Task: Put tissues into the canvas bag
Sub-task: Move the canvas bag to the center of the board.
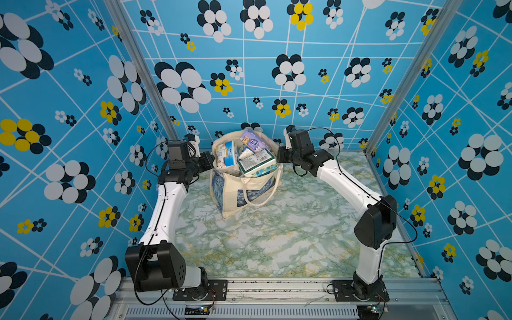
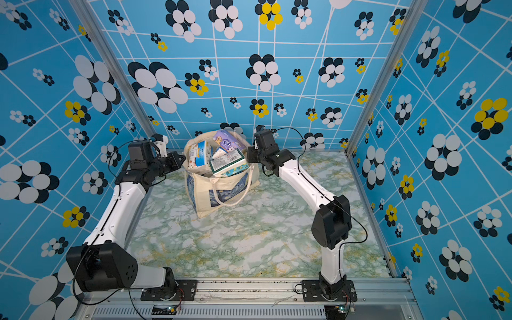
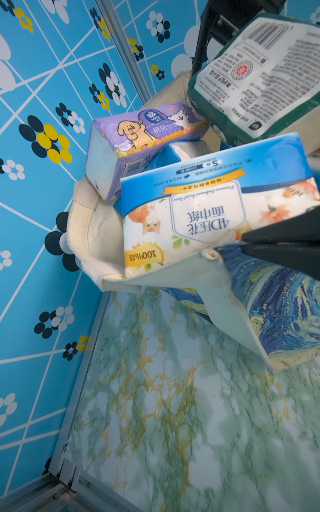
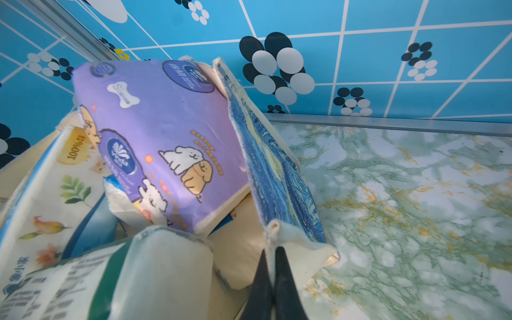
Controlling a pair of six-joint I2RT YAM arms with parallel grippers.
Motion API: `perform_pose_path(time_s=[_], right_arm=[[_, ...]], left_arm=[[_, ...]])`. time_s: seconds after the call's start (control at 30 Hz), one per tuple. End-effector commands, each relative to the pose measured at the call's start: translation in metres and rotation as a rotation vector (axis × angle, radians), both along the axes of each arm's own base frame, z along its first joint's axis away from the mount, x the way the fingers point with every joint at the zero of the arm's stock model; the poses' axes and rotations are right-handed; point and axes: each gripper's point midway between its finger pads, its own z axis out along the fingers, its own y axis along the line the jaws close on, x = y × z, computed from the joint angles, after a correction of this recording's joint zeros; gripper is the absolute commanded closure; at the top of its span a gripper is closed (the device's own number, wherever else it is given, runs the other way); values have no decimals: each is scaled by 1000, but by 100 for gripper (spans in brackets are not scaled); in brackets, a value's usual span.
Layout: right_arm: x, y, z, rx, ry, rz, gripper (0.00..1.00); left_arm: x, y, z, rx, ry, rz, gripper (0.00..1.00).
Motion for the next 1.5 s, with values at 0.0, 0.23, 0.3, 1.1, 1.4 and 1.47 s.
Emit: perform_pose_path(time_s=[0.0,0.23,0.3,1.1,1.4,1.47], right_arm=[[-13,-34,43,-58,-106,-75,100],[-42,-77,66,-112,-146,-141,100],[-48,-87,63,-119,-128,-151,100],[-112,-235,41,-87,-181,-473,1],[-125,-270,-39,-174,25,-524,1],[-126,-273,-50,-183,52,-524,1]], left_arm=[[-9,-30,2,16,14,-90,100],[-27,-61,14,16,1,-155,100],[-34,-69,17,17,-5,-172,100],[-79,47,1,203,-140,295,48],[-56,60,-78,221,-108,269,10],[-53,57,-100,250,-127,232,10]])
